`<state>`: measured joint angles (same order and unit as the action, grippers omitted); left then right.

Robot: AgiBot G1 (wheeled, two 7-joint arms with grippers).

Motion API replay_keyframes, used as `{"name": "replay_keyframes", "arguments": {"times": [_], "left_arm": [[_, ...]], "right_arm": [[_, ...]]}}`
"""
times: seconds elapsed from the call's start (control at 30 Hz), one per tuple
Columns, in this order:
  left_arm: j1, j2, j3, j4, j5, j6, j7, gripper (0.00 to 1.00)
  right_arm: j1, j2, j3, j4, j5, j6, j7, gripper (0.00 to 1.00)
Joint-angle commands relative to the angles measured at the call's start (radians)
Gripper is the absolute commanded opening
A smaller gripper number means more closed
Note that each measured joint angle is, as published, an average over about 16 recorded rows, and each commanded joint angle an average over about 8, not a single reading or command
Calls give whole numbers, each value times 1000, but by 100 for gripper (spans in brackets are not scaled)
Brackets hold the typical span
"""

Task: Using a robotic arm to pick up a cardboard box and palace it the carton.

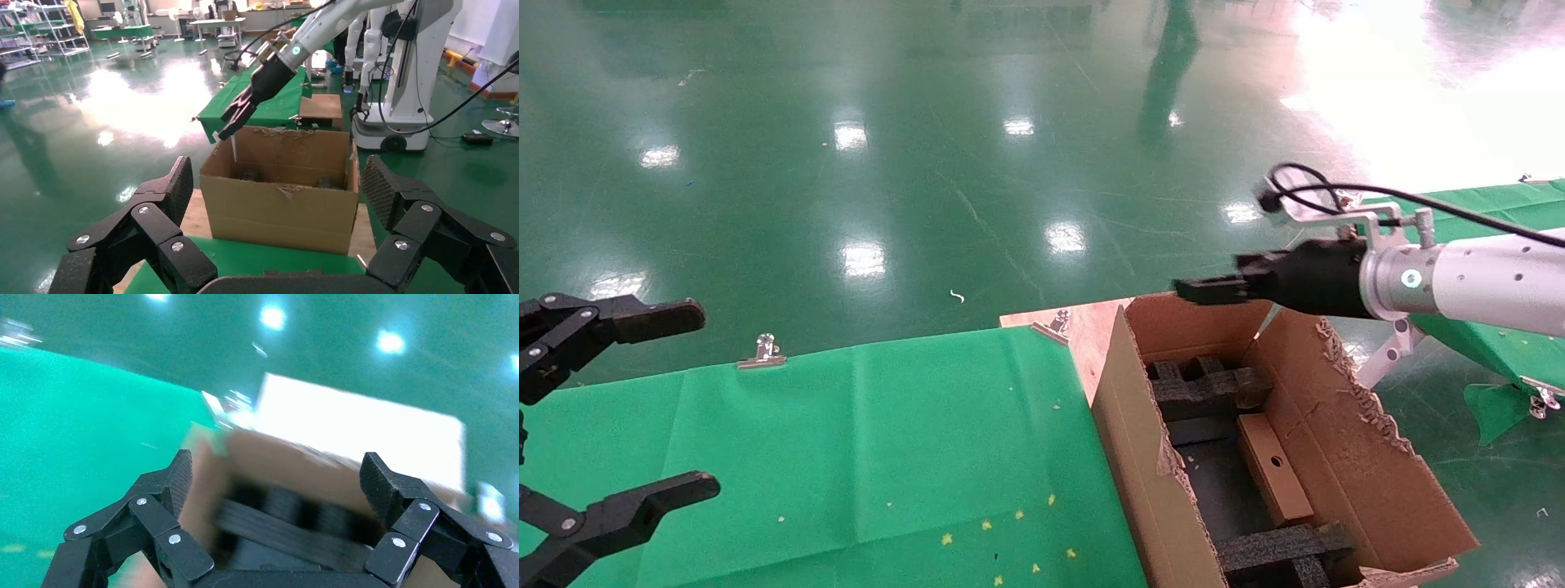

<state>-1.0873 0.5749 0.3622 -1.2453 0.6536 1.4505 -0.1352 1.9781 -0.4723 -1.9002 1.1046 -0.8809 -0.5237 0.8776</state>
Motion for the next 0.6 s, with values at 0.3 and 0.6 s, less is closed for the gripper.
{"name": "replay_keyframes", "arguments": {"times": [0.3,0.6], "left_arm": [[0,0,0,0,0,0,0,100],[0,0,0,0,0,0,0,100]], "right_arm": [[34,61,84,169,87,-31,-64,100],[11,50,99,146,78,-44,-66,100]]}}
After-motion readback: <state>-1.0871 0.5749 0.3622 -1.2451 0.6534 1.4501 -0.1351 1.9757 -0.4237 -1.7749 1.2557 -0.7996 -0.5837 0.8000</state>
